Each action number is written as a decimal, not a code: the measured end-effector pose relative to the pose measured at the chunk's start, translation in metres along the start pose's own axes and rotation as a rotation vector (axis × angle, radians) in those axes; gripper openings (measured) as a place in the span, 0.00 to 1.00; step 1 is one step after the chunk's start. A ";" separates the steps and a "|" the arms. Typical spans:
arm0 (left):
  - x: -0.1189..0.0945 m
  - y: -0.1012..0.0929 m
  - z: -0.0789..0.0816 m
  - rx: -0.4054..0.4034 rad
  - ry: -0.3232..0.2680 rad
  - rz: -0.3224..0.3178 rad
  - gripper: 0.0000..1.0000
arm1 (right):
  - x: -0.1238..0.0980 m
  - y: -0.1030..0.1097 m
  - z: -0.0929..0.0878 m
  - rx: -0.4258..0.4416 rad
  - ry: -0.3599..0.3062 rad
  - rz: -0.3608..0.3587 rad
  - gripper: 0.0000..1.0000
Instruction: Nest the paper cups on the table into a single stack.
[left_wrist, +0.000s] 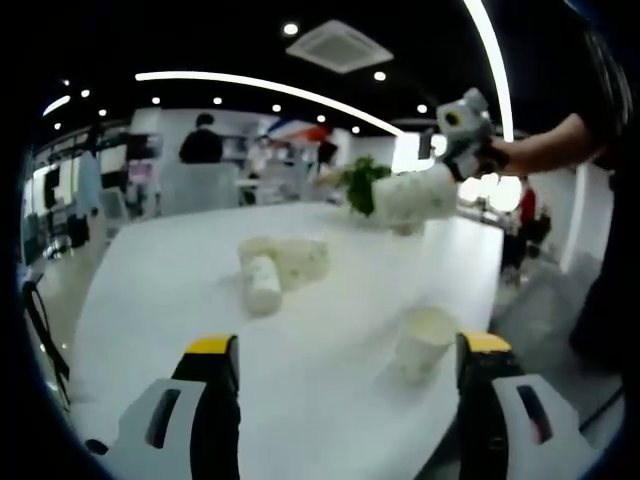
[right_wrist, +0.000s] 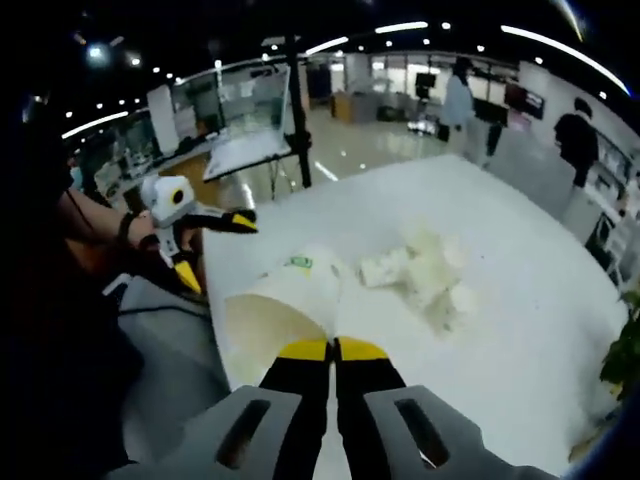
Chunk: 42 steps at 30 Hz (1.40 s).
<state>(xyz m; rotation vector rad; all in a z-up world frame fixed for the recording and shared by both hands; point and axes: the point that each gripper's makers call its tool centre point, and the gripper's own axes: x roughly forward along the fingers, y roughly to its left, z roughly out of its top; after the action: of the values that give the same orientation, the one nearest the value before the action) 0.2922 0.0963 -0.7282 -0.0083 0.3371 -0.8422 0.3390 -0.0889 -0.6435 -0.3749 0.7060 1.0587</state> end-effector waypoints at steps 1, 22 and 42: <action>0.000 -0.001 0.000 0.000 0.001 -0.002 0.88 | -0.001 0.002 0.002 -0.002 0.010 0.009 0.00; 0.001 -0.001 -0.005 -0.008 0.001 0.004 0.88 | -0.001 0.031 -0.009 -0.135 0.279 0.149 0.00; 0.002 -0.007 -0.013 0.036 0.036 -0.028 0.87 | 0.033 0.050 -0.043 -0.102 0.541 0.259 0.00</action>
<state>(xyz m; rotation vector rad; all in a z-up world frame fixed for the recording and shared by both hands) 0.2849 0.0915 -0.7400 0.0352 0.3564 -0.8772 0.2895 -0.0699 -0.6945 -0.6854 1.2089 1.2539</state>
